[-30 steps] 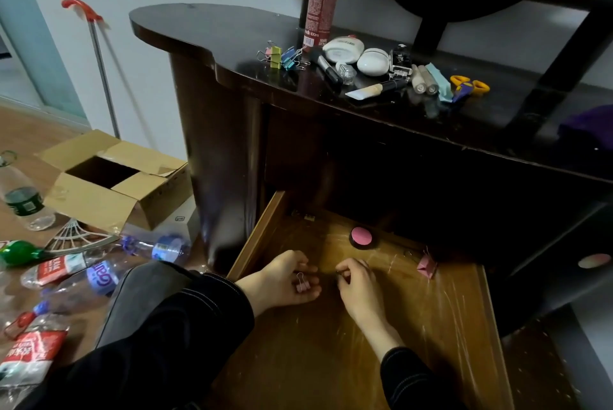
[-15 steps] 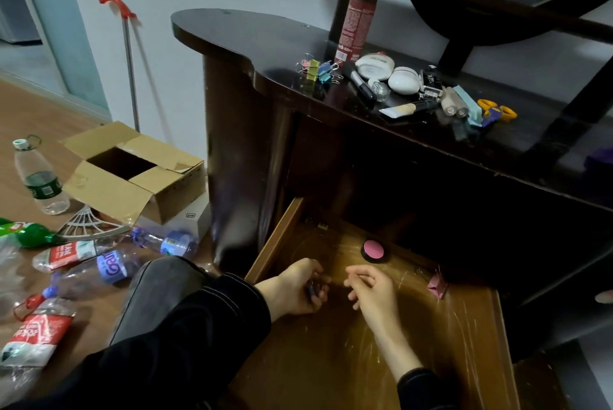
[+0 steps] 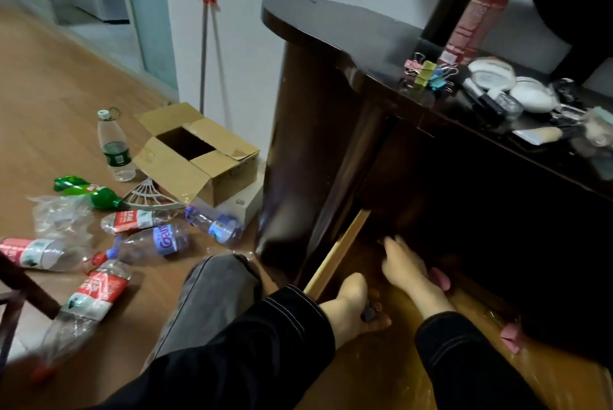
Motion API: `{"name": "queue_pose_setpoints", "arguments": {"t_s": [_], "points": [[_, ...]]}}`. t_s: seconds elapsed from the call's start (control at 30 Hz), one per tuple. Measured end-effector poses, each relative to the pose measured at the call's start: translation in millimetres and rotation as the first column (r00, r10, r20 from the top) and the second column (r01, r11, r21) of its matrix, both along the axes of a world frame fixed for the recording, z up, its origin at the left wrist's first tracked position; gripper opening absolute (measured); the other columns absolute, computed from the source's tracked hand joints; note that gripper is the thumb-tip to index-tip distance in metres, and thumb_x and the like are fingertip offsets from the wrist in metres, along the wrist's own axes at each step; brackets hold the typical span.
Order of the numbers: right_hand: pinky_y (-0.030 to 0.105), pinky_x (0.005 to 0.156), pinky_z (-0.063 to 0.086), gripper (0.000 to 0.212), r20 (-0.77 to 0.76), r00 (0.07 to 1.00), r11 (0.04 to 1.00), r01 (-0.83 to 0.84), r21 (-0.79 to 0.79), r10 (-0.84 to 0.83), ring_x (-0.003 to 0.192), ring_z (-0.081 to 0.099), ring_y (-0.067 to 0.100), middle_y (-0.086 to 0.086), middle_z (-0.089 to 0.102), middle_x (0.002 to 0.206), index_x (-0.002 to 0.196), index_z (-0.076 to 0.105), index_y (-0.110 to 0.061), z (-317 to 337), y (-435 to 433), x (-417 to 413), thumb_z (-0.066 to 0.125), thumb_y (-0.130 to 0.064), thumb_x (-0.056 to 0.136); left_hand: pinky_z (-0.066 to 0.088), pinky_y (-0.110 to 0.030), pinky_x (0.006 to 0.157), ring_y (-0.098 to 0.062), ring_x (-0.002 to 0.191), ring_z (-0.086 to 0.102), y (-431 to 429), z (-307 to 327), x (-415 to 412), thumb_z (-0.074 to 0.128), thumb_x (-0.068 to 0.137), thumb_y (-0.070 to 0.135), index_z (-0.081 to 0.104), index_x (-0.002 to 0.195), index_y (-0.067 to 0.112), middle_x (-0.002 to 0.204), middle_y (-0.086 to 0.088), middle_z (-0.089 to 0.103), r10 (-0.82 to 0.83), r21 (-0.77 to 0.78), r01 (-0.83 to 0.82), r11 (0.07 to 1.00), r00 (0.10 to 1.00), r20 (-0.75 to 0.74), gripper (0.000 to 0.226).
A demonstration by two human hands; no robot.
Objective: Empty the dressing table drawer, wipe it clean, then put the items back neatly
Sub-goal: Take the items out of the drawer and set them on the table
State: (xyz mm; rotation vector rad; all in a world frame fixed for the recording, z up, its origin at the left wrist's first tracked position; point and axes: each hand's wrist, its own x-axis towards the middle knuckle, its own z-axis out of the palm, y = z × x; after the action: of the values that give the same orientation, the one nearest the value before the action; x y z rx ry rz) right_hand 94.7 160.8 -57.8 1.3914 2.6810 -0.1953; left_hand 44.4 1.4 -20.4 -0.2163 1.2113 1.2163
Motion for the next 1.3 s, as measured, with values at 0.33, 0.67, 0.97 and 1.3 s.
{"name": "queue_pose_setpoints", "arguments": {"t_s": [0.33, 0.67, 0.97, 1.3], "points": [[0.018, 0.068, 0.050, 0.013, -0.407, 0.910, 0.984, 0.009, -0.178, -0.082, 0.095, 0.067, 0.013, -0.003, 0.067, 0.105, 0.106, 0.070, -0.019, -5, -27, 59, 0.067, -0.012, 0.096, 0.055, -0.035, 0.058, -0.022, 0.080, 0.051, 3, -8, 4, 0.036, 0.103, 0.023, 0.053, 0.096, 0.008, 0.094, -0.010, 0.053, 0.062, 0.039, -0.063, 0.997, 0.998, 0.024, 0.024], [0.017, 0.055, 0.050, 0.013, -0.633, 0.727, 0.865, -0.110, -0.489, -0.266, 0.077, 0.069, 0.007, -0.006, 0.074, 0.092, 0.105, 0.074, -0.024, 25, -67, 61, 0.068, -0.017, 0.096, 0.054, -0.033, 0.063, -0.030, 0.096, 0.059, 2, -2, 3, 0.038, 0.102, 0.025, 0.052, 0.093, 0.005, 0.107, -0.018, 0.055, 0.042, 0.041, -0.044, 0.998, 0.998, 0.047, 0.025], [0.039, 0.113, 0.039, 0.054, -0.238, 0.965, 0.980, 0.071, -0.185, -0.114, 0.145, 0.040, 0.028, 0.010, 0.041, 0.158, 0.156, 0.032, -0.013, 5, -6, -16, 0.048, -0.009, 0.104, 0.027, -0.018, 0.045, -0.013, 0.053, 0.038, 2, -10, -2, 0.036, 0.098, 0.021, 0.046, 0.075, 0.013, 0.066, -0.002, 0.044, -0.023, -0.037, 0.023, 0.999, 1.000, -0.005, 0.027], [0.033, 0.098, 0.052, 0.032, -0.205, 0.978, 0.999, -0.038, 0.000, 0.037, 0.127, 0.058, 0.027, 0.007, 0.059, 0.137, 0.130, 0.064, -0.009, -11, -9, 12, 0.057, -0.004, 0.099, 0.050, -0.030, 0.060, -0.021, 0.073, 0.048, 2, -5, 2, 0.035, 0.103, 0.021, 0.052, 0.077, 0.006, 0.080, -0.010, 0.049, 0.046, 0.001, -0.046, 0.999, 0.998, -0.036, 0.035]]}}
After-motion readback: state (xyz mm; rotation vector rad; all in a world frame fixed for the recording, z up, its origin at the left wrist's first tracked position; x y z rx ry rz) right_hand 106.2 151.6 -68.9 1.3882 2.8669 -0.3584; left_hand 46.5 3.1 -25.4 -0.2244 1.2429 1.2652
